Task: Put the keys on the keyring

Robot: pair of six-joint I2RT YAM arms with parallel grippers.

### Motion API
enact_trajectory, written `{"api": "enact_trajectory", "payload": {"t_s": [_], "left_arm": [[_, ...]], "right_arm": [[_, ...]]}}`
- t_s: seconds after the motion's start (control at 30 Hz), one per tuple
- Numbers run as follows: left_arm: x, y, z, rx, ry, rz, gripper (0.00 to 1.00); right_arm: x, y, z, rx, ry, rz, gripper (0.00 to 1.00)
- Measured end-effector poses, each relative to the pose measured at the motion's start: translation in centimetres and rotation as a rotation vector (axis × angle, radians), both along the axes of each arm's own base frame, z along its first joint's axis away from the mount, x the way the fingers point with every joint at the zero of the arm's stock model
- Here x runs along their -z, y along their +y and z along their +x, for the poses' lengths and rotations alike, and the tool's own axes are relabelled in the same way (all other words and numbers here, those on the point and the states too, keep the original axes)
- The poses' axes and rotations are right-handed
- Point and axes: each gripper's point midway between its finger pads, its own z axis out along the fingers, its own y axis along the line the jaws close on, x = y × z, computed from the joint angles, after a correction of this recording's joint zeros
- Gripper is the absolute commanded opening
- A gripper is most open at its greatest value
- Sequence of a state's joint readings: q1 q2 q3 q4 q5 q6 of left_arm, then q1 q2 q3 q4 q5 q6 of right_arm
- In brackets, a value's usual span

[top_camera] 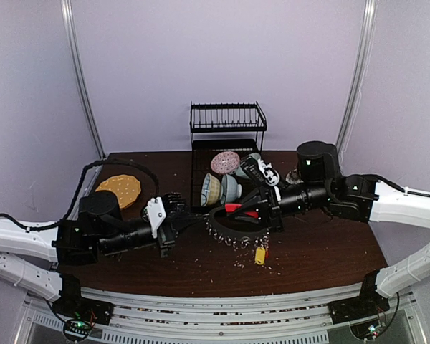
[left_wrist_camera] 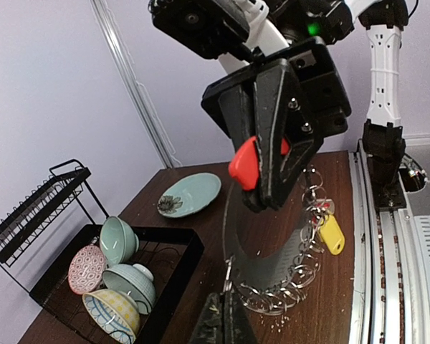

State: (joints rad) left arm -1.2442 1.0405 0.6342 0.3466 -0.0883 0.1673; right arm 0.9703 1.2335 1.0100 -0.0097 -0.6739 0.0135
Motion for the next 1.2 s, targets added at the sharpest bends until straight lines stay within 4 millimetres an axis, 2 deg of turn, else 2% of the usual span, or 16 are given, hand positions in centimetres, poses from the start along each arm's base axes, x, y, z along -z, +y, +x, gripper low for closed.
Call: {"api": "enact_trajectory", "payload": {"t_s": [0.27,0.53,0.63,0.7,0.8,0.9,1.03,1.2], "left_arm": [[2.3,0.9,1.4,-0.102,0.031,0.137,0.0],[4.5,0.8,1.5,-0.104,0.054,0.22,0.0],[5.1,0.5,1.0,-0.071,0.054,0.234,0.17],[5.2,0.5,0.6,-0.045,0.041,0.225,0.26],[5.3,0.9,-0.2,-0.006,0.016,0.193,0.34],[4.8,1.3,-0.7,0.019,-0.006,0.148,0.3],[3.3,1.1,-0.7,0.016,-0.027,0.077,0.29],[2.9,0.2,-0.6,0.026,-0.037,0.04,0.33]], "right_arm": [[2.8,-0.3,1.2,0.037,0.049,-0.091,0.0],[3.9,-0.1,1.0,0.016,0.079,-0.115,0.0],[3.9,-0.1,0.8,0.005,0.083,-0.112,0.0],[3.8,0.0,0.6,-0.009,0.087,-0.109,0.0],[3.6,0.0,0.0,-0.043,0.094,-0.1,0.0],[3.7,-0.1,-0.3,-0.056,0.099,-0.104,0.0],[3.6,-0.1,-0.5,-0.066,0.105,-0.099,0.0],[3.1,0.1,-0.4,-0.068,0.096,-0.079,0.0]]}}
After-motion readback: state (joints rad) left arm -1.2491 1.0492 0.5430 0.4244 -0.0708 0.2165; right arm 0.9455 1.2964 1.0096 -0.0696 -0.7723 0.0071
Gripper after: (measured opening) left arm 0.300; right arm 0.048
